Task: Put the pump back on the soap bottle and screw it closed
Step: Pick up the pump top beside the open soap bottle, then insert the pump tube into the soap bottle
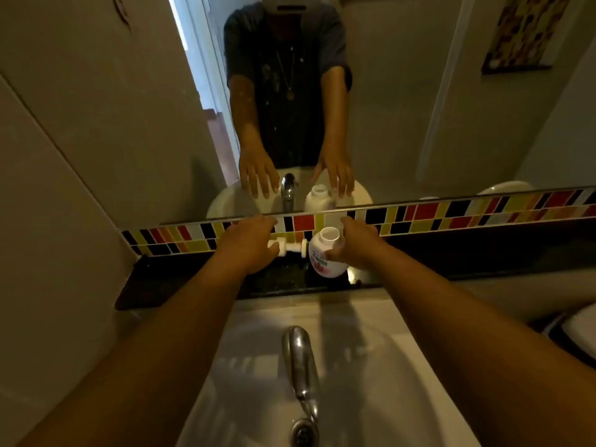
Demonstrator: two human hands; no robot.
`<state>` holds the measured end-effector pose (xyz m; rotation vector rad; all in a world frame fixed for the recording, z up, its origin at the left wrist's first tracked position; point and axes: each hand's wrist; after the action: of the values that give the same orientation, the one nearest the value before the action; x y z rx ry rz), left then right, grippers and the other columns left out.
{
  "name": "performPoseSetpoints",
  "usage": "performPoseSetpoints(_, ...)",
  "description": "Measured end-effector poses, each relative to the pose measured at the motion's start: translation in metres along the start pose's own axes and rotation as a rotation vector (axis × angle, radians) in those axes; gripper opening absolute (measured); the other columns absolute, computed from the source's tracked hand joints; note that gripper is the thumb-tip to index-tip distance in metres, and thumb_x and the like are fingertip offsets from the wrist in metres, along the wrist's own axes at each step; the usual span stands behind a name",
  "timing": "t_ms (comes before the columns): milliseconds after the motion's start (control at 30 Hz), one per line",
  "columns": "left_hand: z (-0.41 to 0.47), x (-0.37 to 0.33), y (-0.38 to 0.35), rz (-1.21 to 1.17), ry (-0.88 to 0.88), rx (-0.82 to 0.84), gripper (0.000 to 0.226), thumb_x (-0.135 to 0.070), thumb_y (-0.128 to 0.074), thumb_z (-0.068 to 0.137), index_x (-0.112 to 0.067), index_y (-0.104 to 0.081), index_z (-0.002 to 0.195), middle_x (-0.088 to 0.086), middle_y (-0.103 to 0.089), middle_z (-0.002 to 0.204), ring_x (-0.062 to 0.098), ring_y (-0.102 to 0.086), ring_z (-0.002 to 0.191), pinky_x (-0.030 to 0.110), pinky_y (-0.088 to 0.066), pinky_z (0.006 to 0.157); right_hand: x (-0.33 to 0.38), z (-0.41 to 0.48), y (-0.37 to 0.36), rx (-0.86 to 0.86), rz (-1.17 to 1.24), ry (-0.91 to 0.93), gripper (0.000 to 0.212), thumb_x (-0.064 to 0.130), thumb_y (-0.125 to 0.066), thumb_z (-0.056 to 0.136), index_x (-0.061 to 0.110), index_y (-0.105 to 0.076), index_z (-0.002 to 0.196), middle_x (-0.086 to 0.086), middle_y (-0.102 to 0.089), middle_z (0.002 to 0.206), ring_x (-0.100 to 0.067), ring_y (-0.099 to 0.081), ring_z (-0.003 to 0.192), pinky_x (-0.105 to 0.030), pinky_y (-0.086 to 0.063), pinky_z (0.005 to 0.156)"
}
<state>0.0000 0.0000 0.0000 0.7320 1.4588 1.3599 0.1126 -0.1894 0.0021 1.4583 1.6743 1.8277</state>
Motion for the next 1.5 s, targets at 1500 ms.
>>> performPoseSetpoints(1500,0.034,-0.059,0.023,-0.871,0.100,-0.046,0.014,-0.033,-0.057,0.089,-0.027,-0.056,0.102,-0.004,-0.063,0.106,0.011,-0.062,0.087,0.019,-0.049,0.058,-0.042,0.024,-0.067,-0.190,0.475,0.108,0.065,0.043,-0.075,0.071,0.026,-0.047,0.126,-0.005,-0.061,0.127,-0.025,-0.058,0.115,-0.043,-0.050,0.093)
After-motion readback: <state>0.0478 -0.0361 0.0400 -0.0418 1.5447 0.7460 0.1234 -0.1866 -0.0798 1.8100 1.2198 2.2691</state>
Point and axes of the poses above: each hand's wrist, its own z-axis towards the middle knuckle, its own y-axis out of the back of the hand, x = y × z
